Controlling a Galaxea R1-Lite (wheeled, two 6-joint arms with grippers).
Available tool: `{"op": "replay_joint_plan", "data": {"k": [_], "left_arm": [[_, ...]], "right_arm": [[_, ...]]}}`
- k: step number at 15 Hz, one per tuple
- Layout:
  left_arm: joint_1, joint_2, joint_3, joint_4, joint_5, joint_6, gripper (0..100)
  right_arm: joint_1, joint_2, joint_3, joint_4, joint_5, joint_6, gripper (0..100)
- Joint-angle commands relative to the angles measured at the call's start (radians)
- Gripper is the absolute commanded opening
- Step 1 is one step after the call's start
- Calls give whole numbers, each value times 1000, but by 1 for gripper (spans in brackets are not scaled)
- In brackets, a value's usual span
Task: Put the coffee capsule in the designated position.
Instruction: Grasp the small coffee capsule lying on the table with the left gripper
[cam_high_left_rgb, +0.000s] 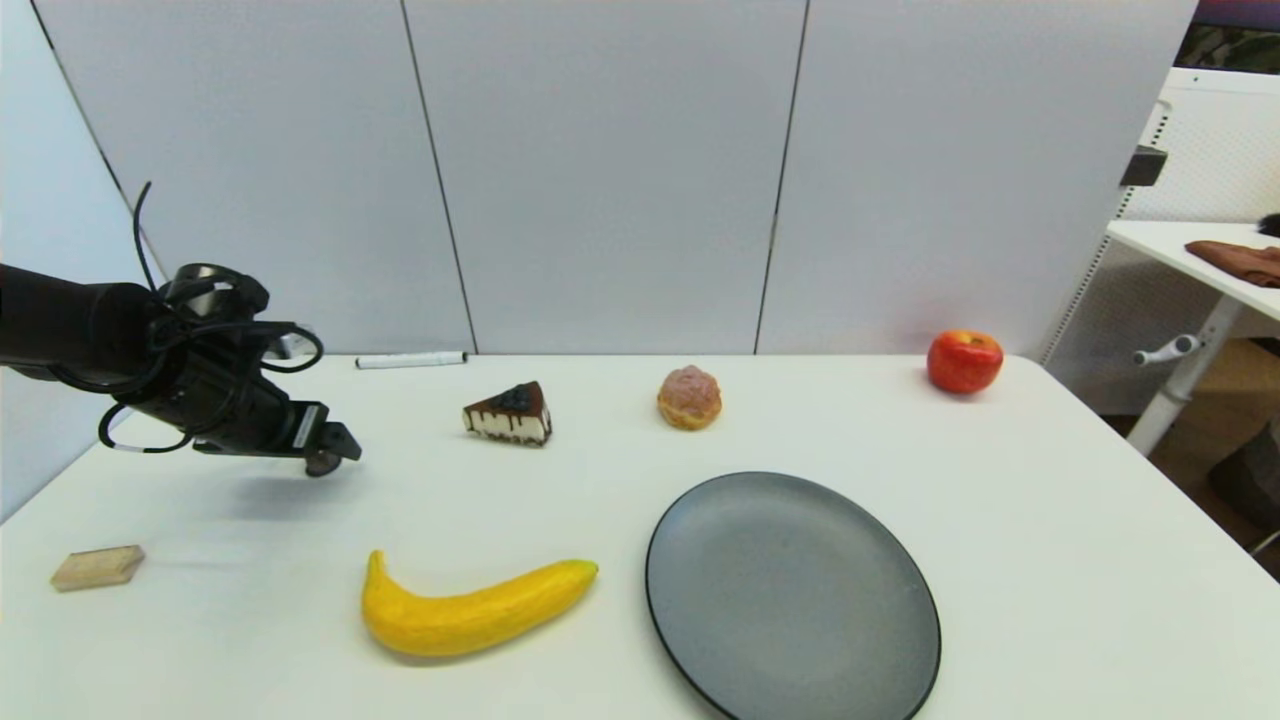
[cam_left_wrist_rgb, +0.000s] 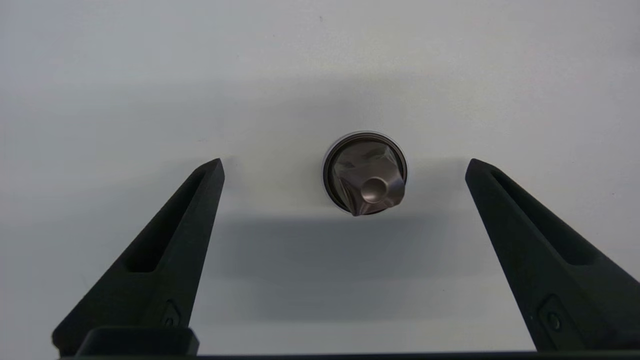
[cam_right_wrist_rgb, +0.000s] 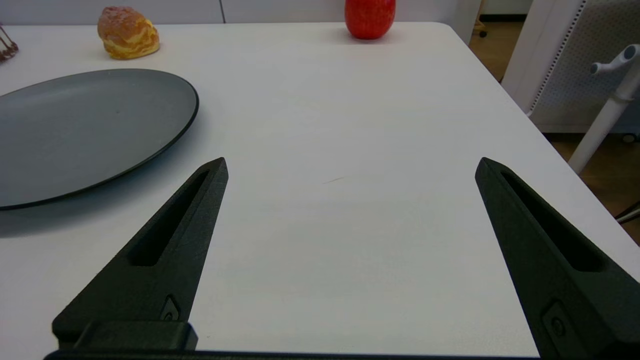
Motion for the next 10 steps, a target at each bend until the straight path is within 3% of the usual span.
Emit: {"op": "replay_joint_plan", "data": {"k": [1, 9, 10], "left_arm": [[1, 7, -1, 2, 0, 5, 100], [-1, 10, -4, 2, -2, 5, 100], [-1, 10, -3, 2, -2, 0, 0]], "right_arm": [[0, 1, 0, 0, 0, 0, 100], [0, 1, 0, 0, 0, 0, 100], [0, 1, 0, 0, 0, 0, 100]]}}
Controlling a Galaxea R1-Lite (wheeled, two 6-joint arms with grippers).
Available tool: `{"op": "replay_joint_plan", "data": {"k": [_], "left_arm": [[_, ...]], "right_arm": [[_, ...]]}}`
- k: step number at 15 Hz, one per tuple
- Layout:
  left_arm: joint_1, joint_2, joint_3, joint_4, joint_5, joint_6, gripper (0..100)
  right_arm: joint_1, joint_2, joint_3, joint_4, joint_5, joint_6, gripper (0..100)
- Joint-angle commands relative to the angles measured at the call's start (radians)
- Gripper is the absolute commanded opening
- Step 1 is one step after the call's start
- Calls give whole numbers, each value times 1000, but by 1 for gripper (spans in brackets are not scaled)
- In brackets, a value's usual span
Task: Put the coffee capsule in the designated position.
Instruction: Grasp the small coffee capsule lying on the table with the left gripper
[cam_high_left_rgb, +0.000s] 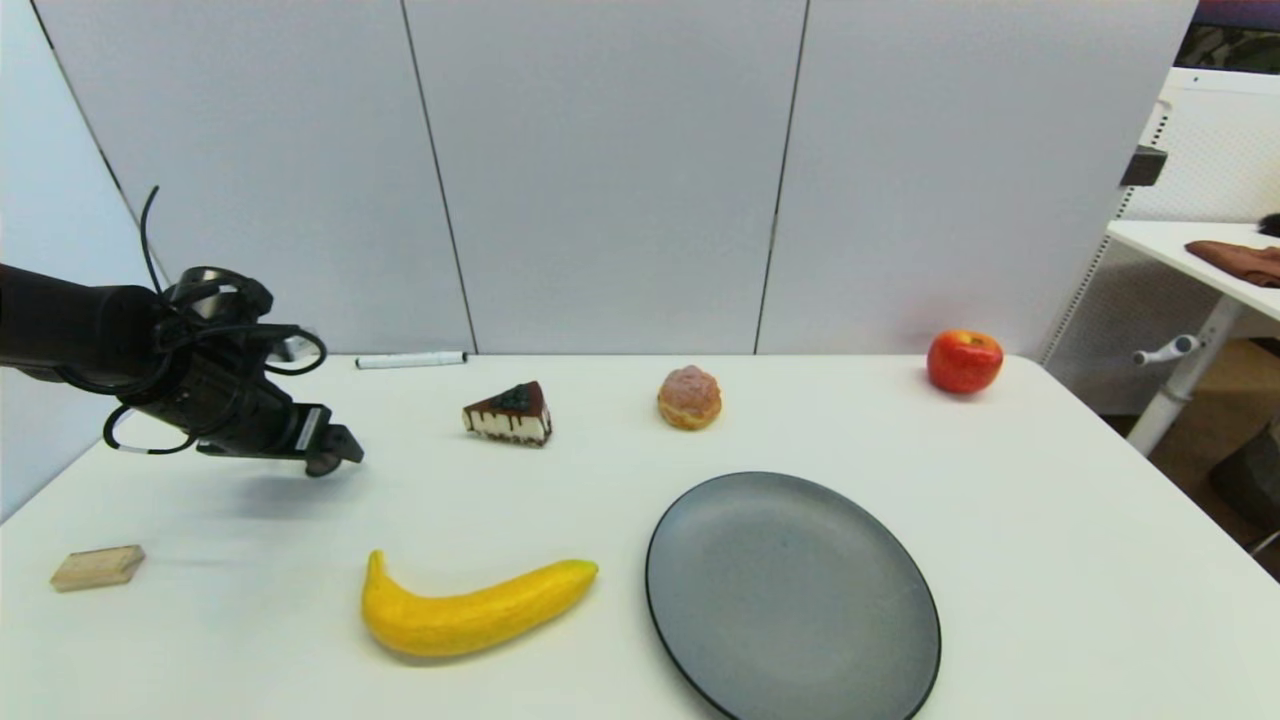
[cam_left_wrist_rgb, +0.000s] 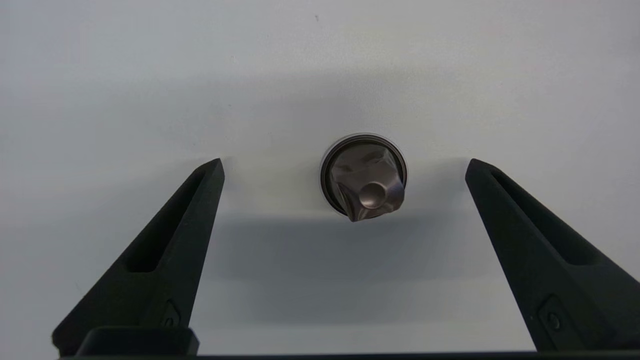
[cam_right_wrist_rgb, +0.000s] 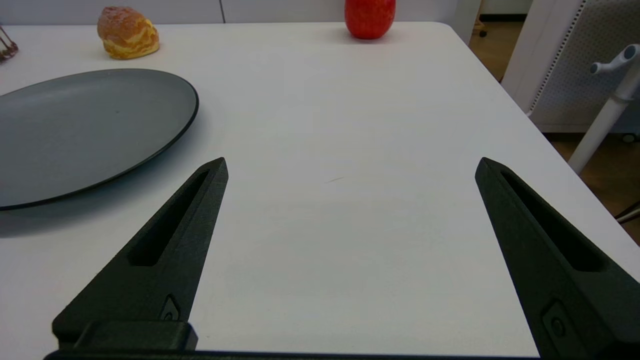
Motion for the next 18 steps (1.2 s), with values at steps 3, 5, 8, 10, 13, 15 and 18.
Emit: {"op": "replay_joint_plan", "data": {"k": [3, 5, 8, 10, 13, 15, 18], "left_arm": [[0, -1, -2, 2, 0, -2, 0], [0, -3, -4, -1, 0, -3, 0], [0, -6, -2, 2, -2, -2, 0], [0, -7, -2, 2, -2, 0, 0], [0, -12, -2, 2, -2, 0, 0], [0, -20, -4, 2, -2, 0, 0], [-3, -46, -44, -1, -2, 0, 0]], "right_arm": [[0, 1, 0, 0, 0, 0, 100], [0, 1, 0, 0, 0, 0, 100], [0, 1, 0, 0, 0, 0, 100], [0, 1, 0, 0, 0, 0, 100], [0, 1, 0, 0, 0, 0, 100], [0, 1, 0, 0, 0, 0, 100], [0, 1, 0, 0, -1, 0, 100]]}}
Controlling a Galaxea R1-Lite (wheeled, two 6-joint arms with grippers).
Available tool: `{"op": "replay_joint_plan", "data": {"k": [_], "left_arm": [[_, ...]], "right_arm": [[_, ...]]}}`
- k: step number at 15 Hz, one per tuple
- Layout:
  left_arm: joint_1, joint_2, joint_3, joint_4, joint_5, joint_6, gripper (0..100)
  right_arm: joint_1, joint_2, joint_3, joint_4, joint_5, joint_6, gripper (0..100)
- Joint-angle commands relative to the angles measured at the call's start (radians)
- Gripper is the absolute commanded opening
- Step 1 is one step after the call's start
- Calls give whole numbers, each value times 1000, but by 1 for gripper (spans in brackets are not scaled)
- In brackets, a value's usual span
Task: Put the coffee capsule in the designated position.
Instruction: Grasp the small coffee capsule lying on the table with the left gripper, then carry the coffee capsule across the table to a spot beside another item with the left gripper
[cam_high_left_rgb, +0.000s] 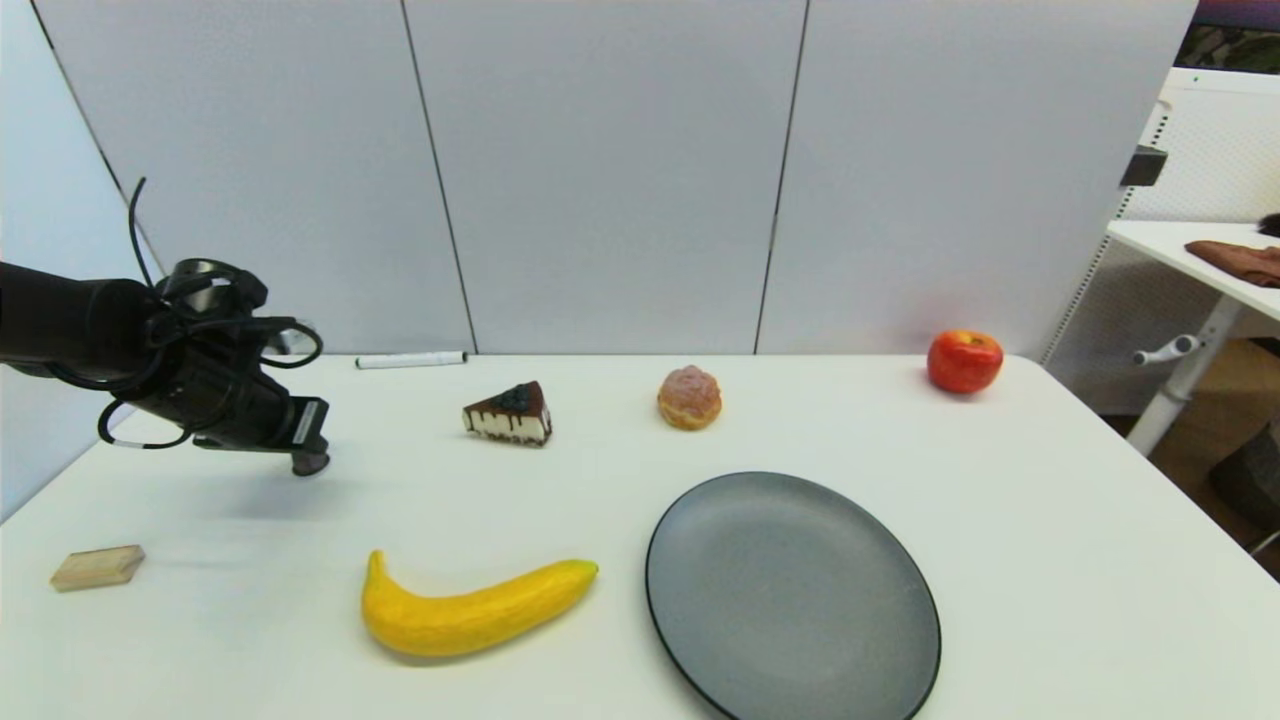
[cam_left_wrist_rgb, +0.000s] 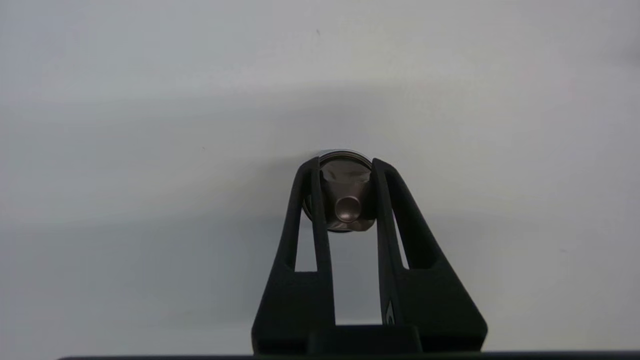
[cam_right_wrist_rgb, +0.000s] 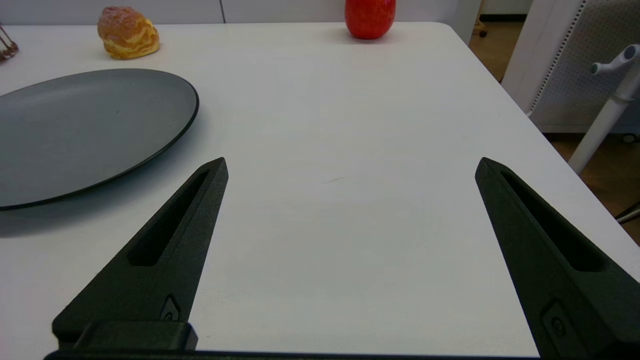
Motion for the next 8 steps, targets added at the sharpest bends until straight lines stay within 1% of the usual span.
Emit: {"op": "replay_joint_plan", "data": {"k": [1, 4, 8], "left_arm": [[-10, -31, -69, 1, 0, -2, 0], [-56, -34, -162, -2, -2, -8, 0], [-207, -25, -268, -37, -22, -90, 0]], "right_arm": [[0, 1, 0, 0, 0, 0, 100], [0, 1, 0, 0, 0, 0, 100], [0, 1, 0, 0, 0, 0, 100]]}}
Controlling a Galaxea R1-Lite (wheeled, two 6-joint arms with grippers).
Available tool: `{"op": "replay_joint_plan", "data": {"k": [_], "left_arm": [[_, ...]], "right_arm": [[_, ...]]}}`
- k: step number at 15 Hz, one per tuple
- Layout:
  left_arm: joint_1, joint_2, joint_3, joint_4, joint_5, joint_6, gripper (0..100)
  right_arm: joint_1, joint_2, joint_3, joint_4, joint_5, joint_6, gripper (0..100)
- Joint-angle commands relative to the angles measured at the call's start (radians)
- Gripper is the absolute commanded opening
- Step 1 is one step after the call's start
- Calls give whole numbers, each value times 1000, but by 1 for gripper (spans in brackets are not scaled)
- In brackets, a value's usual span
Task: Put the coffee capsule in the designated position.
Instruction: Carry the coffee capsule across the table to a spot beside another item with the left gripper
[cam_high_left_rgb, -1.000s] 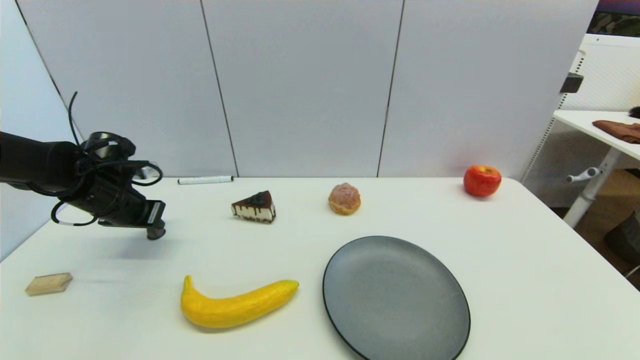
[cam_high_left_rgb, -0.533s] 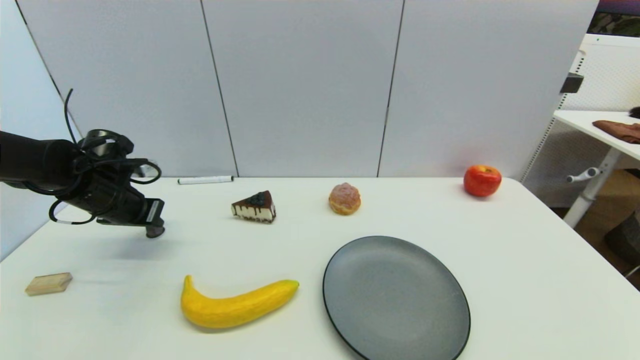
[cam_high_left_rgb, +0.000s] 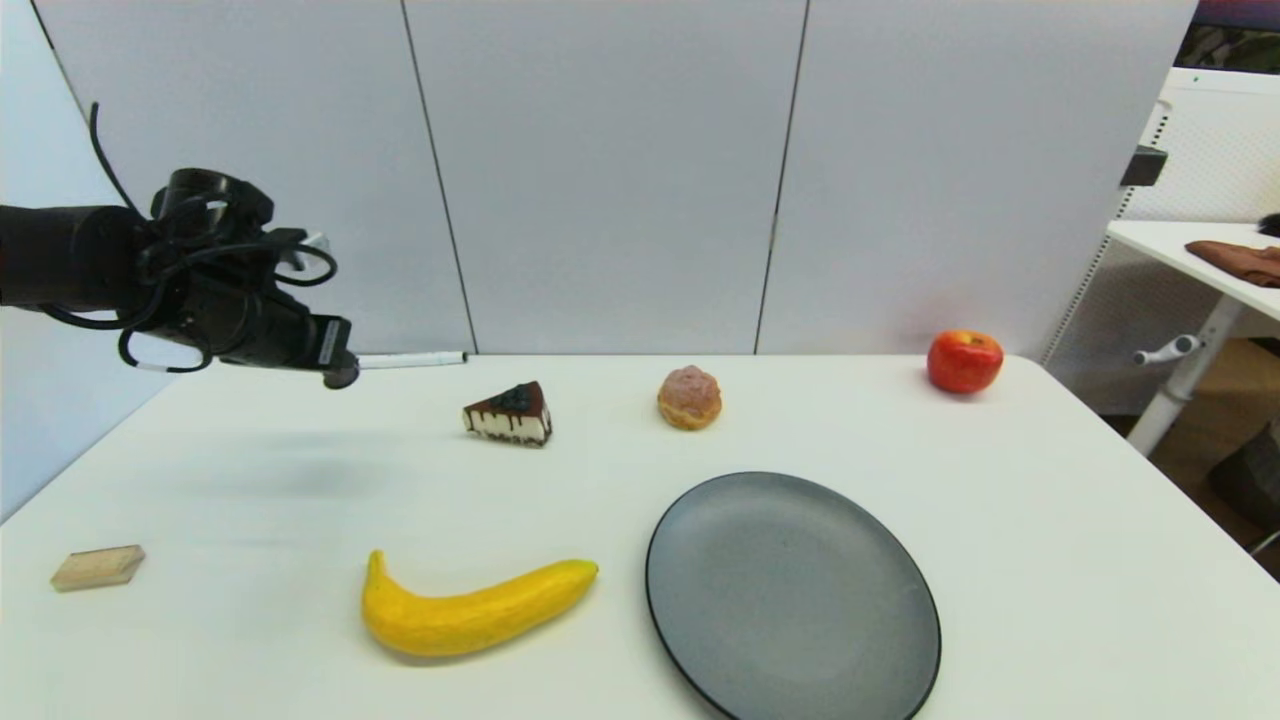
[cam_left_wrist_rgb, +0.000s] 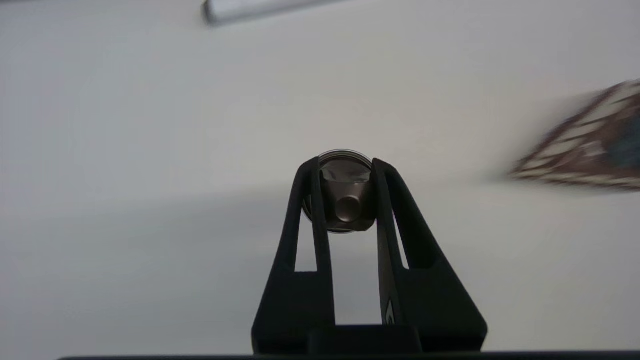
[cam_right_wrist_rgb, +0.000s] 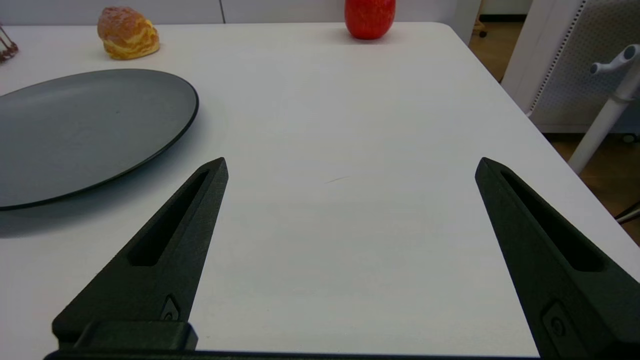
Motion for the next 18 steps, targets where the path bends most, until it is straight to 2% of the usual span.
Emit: {"op": "replay_joint_plan", "data": {"k": [1, 4, 9, 13, 18], "left_arm": [[-151, 10, -68, -49, -15, -76, 0], [-307, 33, -73, -117, -15, -145, 0], [-507, 116, -146, -124, -15, -184, 0], [-602, 197, -206, -133, -15, -184, 0], [-671, 310, -249, -215, -13, -182, 0]], "right_arm": [[0, 1, 0, 0, 0, 0, 100], [0, 1, 0, 0, 0, 0, 100], [0, 1, 0, 0, 0, 0, 100], [0, 1, 0, 0, 0, 0, 100], [0, 1, 0, 0, 0, 0, 100]]}}
